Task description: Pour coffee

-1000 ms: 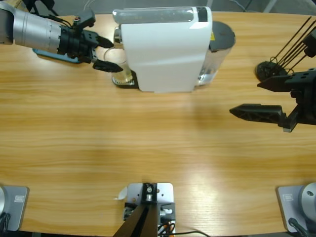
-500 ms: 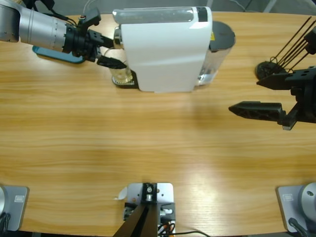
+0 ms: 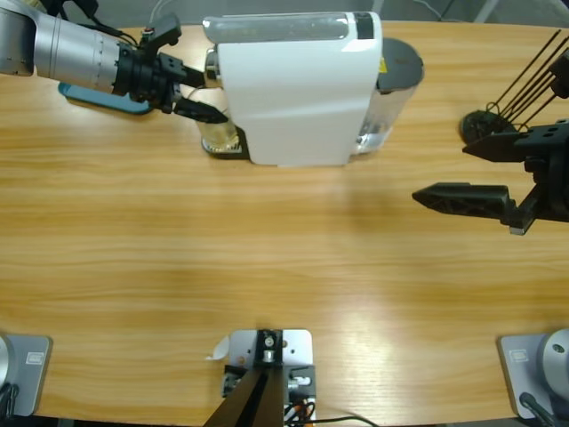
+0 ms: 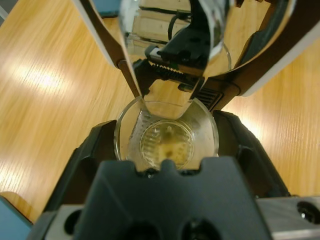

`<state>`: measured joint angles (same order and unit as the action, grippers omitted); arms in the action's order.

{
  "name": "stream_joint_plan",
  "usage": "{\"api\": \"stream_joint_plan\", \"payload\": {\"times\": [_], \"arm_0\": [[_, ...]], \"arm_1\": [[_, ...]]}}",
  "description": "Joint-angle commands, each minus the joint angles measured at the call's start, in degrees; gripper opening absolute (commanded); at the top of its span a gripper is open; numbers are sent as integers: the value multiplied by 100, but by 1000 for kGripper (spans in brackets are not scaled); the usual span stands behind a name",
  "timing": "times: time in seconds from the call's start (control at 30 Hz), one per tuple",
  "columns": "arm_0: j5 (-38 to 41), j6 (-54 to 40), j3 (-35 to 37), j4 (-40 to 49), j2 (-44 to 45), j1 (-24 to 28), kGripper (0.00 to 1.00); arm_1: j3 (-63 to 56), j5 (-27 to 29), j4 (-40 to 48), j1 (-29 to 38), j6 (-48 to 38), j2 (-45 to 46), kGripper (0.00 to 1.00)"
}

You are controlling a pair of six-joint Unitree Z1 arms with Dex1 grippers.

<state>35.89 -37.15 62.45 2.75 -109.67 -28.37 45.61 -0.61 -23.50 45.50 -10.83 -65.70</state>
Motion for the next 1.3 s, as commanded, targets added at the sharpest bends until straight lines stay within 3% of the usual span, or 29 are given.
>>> {"api": "stream_joint_plan", "payload": {"times": [0.03,0.2,0.33,0.5,0.63,0.97,1.3], "arm_0": [[-358,326,-260,-73,608,327,0],[-657,469,-523,-73,1176,652,0],[-1161,978,-740,-189,1383,1232,0],[-2466,2260,-891,-726,1190,1659,0],[-2940,2666,-748,-1351,599,1808,0],[-3044,2873,-318,-2059,-494,2005,0],[-3035,2857,-534,-2082,-622,1977,0]], "arm_1": [[-209,-53,200,-6,-100,-7,1000],[-161,-78,346,-6,-107,-166,1000],[-105,-99,365,-6,-104,-187,1000],[-52,-115,416,-6,-104,-250,1000],[-38,-117,379,-6,-104,-173,1000],[-19,-115,268,-6,-104,-109,1000],[113,-106,65,-6,-104,-74,1000]]}}
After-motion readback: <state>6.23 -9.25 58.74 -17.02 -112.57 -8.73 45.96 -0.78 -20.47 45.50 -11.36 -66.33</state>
